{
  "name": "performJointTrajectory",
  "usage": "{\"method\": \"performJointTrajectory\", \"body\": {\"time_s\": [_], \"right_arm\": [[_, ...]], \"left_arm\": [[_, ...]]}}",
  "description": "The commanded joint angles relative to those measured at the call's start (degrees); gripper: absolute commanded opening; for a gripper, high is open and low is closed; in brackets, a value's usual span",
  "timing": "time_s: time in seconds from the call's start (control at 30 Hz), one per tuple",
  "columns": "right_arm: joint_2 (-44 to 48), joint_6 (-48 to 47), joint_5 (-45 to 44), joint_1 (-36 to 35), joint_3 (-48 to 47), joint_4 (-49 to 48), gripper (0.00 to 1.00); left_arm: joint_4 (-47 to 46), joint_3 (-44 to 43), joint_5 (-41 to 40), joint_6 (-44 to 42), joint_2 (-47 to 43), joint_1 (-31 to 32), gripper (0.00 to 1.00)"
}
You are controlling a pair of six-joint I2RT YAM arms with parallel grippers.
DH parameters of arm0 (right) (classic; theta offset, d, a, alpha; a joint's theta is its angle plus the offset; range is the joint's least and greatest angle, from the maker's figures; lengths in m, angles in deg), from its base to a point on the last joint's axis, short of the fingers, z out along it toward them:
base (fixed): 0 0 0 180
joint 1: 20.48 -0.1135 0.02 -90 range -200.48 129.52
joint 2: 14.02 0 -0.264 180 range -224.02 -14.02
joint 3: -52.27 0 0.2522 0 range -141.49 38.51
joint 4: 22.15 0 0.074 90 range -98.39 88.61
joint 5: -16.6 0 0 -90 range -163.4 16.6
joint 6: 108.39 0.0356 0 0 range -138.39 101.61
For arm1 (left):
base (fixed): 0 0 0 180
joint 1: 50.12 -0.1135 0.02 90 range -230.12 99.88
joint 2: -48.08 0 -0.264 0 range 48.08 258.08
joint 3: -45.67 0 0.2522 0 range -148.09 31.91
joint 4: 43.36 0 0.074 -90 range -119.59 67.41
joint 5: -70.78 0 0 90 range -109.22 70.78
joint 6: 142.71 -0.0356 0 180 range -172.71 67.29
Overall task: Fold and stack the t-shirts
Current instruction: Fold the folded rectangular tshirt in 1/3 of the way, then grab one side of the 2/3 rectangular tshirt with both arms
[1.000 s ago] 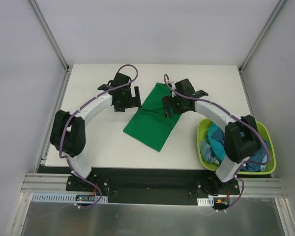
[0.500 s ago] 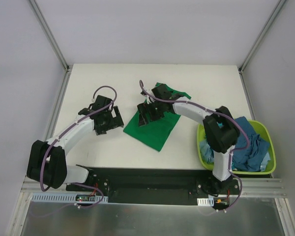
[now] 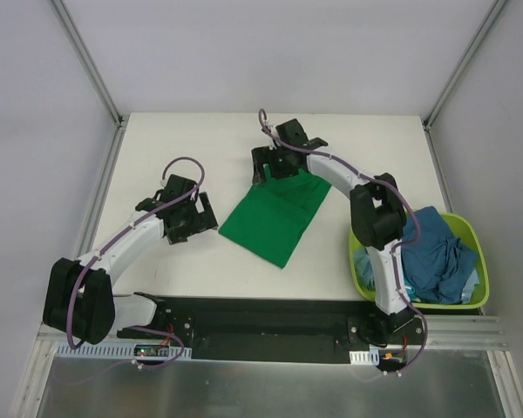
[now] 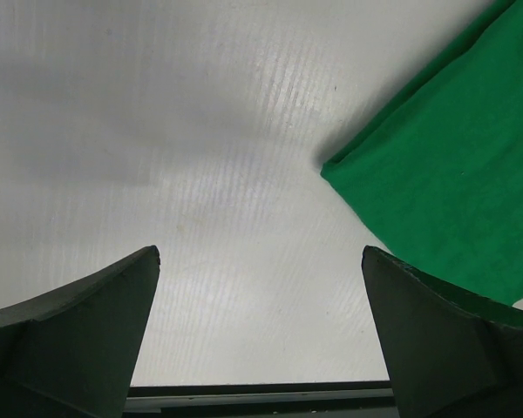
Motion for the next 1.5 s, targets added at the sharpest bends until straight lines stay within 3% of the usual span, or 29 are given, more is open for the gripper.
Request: {"method": "performJointTrajectory", "body": {"time_s": [0.0, 0.17, 0.33, 0.43, 0.53, 0.8, 0.97, 1.1, 1.23, 1.37, 1.47], "right_arm": [[12.0, -5.5, -1.9, -1.6, 5.4, 2.3, 0.96], [27.4, -14.8, -3.1, -6.9, 26.2, -0.8, 0.96], [34.7, -15.5, -12.2, -20.4, 38.7, -1.5, 0.96], [34.6, -13.3, -16.0, -25.3, 41.3, -1.2, 0.97], [32.8, -12.1, -21.1, -27.3, 42.1, -0.1, 0.99], [28.3, -12.6, -20.7, -28.0, 43.2, -2.1, 0.88], [27.4, -13.9, -32.0, -32.6, 43.9, -2.1, 0.86], [26.1, -12.9, -34.5, -33.5, 43.4, 0.1, 0.74], [24.7, -11.2, -35.2, -33.9, 43.5, 1.7, 0.65], [23.2, -10.4, -34.6, -34.5, 43.2, 3.4, 0.54], [22.5, -10.2, -34.1, -35.1, 42.5, 4.6, 0.35]], "left_arm": [[-0.4, -1.4, 0.4, 1.6, 0.9, -0.1, 0.99], [-3.4, -2.8, 6.5, 2.2, 5.1, -0.1, 0.98], [-6.5, -4.4, 11.5, 3.2, 11.7, -0.1, 0.84], [-7.6, -5.4, 12.4, 3.8, 15.4, -0.1, 0.77], [-8.6, -5.9, 13.4, 3.9, 18.2, -0.1, 0.61], [-11.4, -5.3, 14.4, 5.1, 22.7, -0.1, 0.55], [-11.6, -6.1, 14.1, 5.5, 25.0, -0.1, 0.47], [-11.6, -6.9, 14.2, 5.3, 26.7, -0.1, 0.28], [-11.6, -6.9, 13.6, 5.3, 26.7, -0.1, 0.0], [-11.6, -6.4, 12.7, 5.3, 25.5, -0.1, 0.0], [-11.6, -5.6, 11.7, 5.1, 23.9, -0.2, 0.0]]}}
